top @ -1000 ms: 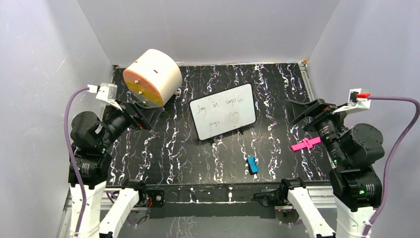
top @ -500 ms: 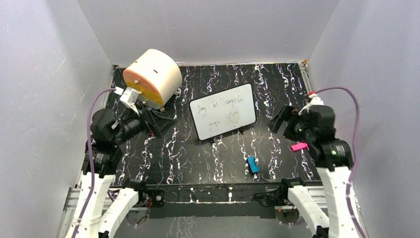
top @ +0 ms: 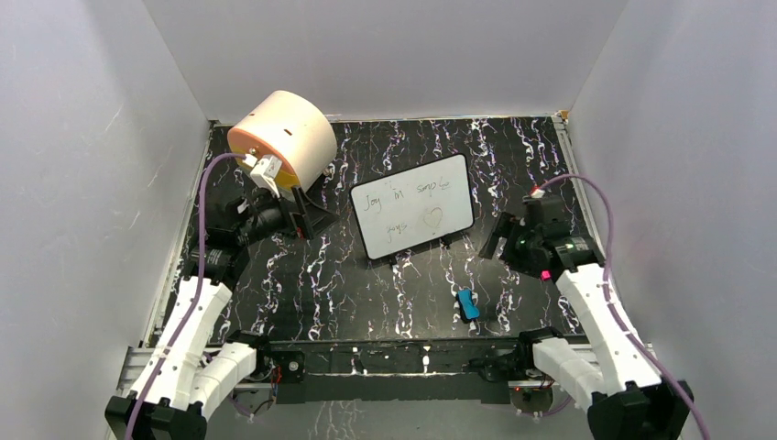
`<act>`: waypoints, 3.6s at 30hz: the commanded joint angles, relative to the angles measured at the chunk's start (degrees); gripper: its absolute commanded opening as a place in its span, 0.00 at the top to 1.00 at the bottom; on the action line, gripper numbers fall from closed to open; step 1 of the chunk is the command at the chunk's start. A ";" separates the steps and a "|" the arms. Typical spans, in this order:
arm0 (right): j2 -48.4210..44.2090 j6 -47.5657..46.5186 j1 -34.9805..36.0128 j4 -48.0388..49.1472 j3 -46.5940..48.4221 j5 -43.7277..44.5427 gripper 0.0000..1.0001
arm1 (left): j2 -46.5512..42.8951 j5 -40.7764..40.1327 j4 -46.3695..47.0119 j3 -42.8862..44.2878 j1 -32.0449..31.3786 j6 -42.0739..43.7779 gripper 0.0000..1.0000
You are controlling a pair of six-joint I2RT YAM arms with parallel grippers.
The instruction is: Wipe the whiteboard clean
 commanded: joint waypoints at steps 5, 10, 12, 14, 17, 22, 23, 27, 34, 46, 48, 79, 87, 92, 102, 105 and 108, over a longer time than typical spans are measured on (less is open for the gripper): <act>11.62 21.77 28.10 4.98 -1.75 25.54 0.17 | 0.59 0.25 5.59 -1.55 -0.21 -0.73 0.02; 13.56 21.86 30.01 5.26 -2.15 29.75 0.16 | 1.76 0.15 6.09 -2.25 -0.23 -0.45 0.02; 13.72 21.73 29.99 6.05 -3.78 27.97 0.16 | 2.19 -0.02 6.30 -2.57 -0.26 -0.27 0.02; 13.45 20.89 29.99 9.19 -6.84 22.90 0.17 | 2.40 0.00 6.69 -2.85 -0.22 -0.26 0.02; 13.57 20.83 30.14 13.48 -11.26 16.28 0.27 | 2.58 0.05 6.91 -3.14 -0.25 -0.26 0.01; 14.32 20.86 31.25 14.61 -13.41 14.06 0.39 | 2.58 0.03 7.15 -3.50 -0.27 -0.09 0.02; 14.33 20.95 31.41 14.14 -13.38 14.45 0.39 | 2.63 0.00 7.24 -3.58 -0.27 -0.08 0.02; 14.48 21.32 32.32 12.72 -13.54 15.44 0.41 | 2.47 -0.03 7.89 -4.27 -0.21 -0.50 0.02; 15.75 22.56 34.73 12.46 -13.21 16.26 0.52 | 2.35 -0.21 8.06 -4.62 -0.22 -0.79 0.02; 18.03 26.62 40.11 6.74 -11.52 24.32 0.61 | 1.70 -1.46 7.53 -5.53 -0.22 -1.03 0.02; 18.47 26.56 40.67 6.89 -11.20 24.64 0.66 | 1.69 -1.73 7.53 -5.56 -0.25 -1.05 0.02; 17.43 13.88 37.17 25.44 -3.86 30.92 0.72 | 16.96 -15.62 42.77 -16.31 -7.30 -3.45 0.43; 16.21 9.45 34.04 29.46 -2.16 27.02 0.71 | 27.86 -3.49 54.42 -10.37 -6.65 -0.64 0.43; 17.62 8.12 33.83 30.96 -0.85 25.32 0.71 | 35.47 0.71 55.34 -5.35 -6.28 -1.54 0.49; 19.13 1.61 33.71 36.99 1.86 24.46 0.72 | 38.57 4.20 60.25 -5.46 -3.50 -4.12 0.62; 19.67 -1.30 33.73 40.81 2.26 23.91 0.72 | 38.29 6.10 63.77 -6.78 -2.29 -6.39 0.60; 20.77 -3.18 33.71 43.40 3.04 24.03 0.72 | 38.94 8.57 65.47 -6.66 -2.11 -7.37 0.58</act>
